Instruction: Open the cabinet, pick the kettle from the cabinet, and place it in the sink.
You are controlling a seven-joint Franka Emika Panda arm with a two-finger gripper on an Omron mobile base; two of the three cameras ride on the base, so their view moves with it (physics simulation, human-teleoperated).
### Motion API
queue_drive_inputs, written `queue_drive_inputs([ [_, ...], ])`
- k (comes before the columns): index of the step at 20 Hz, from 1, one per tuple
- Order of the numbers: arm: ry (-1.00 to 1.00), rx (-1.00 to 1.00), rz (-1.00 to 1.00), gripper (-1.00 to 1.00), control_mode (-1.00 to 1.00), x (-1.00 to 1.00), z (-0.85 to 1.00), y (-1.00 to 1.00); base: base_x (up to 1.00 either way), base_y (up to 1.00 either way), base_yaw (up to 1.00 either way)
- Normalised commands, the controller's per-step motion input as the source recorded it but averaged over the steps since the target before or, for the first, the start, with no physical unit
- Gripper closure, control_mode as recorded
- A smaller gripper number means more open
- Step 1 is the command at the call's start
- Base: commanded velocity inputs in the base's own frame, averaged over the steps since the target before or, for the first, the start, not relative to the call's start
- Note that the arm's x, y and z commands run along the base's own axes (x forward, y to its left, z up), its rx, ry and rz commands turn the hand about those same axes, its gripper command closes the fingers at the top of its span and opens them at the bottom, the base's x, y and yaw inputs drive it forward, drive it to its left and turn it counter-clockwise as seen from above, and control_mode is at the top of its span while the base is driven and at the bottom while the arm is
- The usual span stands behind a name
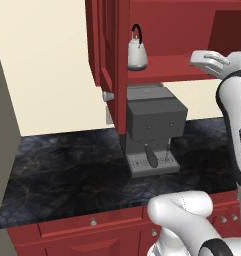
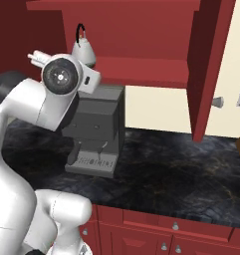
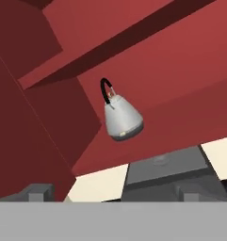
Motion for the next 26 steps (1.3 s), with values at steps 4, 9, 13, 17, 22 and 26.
queue_drive_inputs([
  [4, 0.02, -0.13, 0.10, -1.00, -1.00, 0.34, 0.20, 0.27, 0.00, 0.00, 0.00],
  [9, 0.14, -0.15, 0.11, -1.00, -1.00, 0.33, 0.23, 0.22, 0.00, 0.00, 0.00],
  [13, 0.08, -0.12, 0.11, -1.00, -1.00, 0.33, 0.15, 0.15, 0.00, 0.00, 0.00],
  [17, 0.00, -0.11, 0.04, -1.00, -1.00, 0.33, 0.05, 0.09, 0.00, 0.00, 0.00],
  [22, -0.03, -0.03, 0.00, -1.00, -1.00, 0.35, -0.02, 0.08, 0.00, 0.00, 0.00],
  [26, -0.07, -0.01, -0.01, -1.00, -1.00, 0.43, 0.00, 0.18, 0.00, 0.00, 0.00],
])
